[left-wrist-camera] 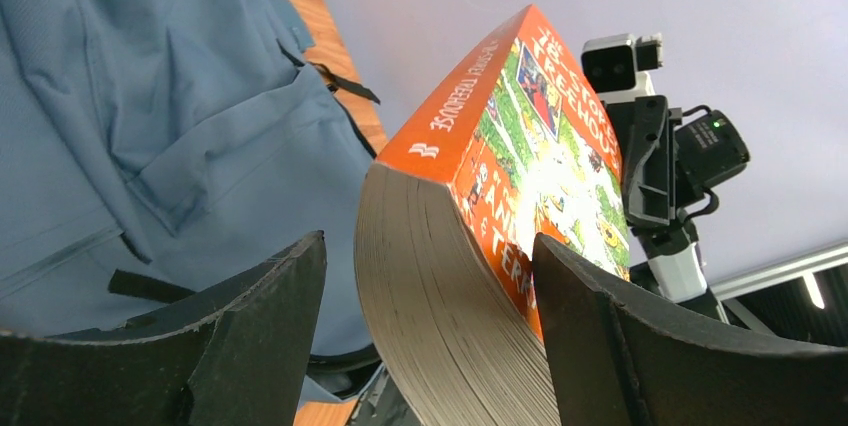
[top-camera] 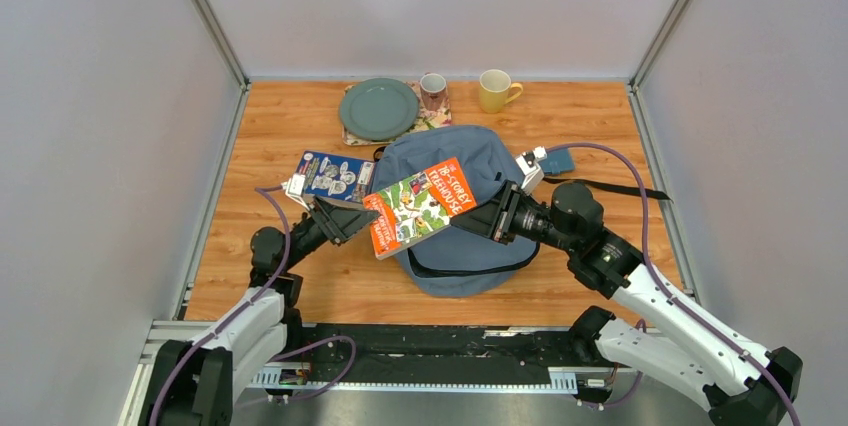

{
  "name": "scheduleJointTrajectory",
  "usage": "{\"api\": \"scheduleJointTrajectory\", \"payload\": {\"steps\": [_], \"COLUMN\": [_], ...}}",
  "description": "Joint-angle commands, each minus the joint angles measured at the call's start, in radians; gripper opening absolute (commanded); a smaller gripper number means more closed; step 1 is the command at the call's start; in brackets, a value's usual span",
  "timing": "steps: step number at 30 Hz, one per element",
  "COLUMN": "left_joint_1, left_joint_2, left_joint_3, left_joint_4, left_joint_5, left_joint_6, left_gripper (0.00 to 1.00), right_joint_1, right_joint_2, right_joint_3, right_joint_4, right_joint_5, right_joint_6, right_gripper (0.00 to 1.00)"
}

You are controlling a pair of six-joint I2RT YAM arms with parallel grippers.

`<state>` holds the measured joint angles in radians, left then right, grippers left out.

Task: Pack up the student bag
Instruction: Pick up the book from the center of the board.

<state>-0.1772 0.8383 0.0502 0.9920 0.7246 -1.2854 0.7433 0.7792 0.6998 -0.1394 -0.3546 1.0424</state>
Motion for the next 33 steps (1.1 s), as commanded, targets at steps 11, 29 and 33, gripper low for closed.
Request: {"api": "scheduleJointTrajectory", "payload": {"steps": [11,29,33], "left_joint_1": [-0.008,-0.022,-0.022], "left_joint_2": [0.065,-0.027,-0.045], "left_joint_3": [0.095,0.190,0.260], "left_joint_4": [0.273,-0.034,-0.133], "left_joint_5": [0.068,0.206,0.254], "left_joint_6": [-0.126,-0.028,0.052], "left_gripper": [0.82,0.00,0.00], "right_joint_1": [-0.001,-0.001,-0.008], "right_joint_2": [-0.017,-0.043,-0.132], "right_joint_3": [0.017,0.095,0.116], "right_joint_4": [0.238,-0.282,-0.411], "right_joint_5": [-0.152,0.190,0.290], "right_joint_6": [0.067,-0.246,-0.353], "right_gripper": [0.00,0.71,0.88]}}
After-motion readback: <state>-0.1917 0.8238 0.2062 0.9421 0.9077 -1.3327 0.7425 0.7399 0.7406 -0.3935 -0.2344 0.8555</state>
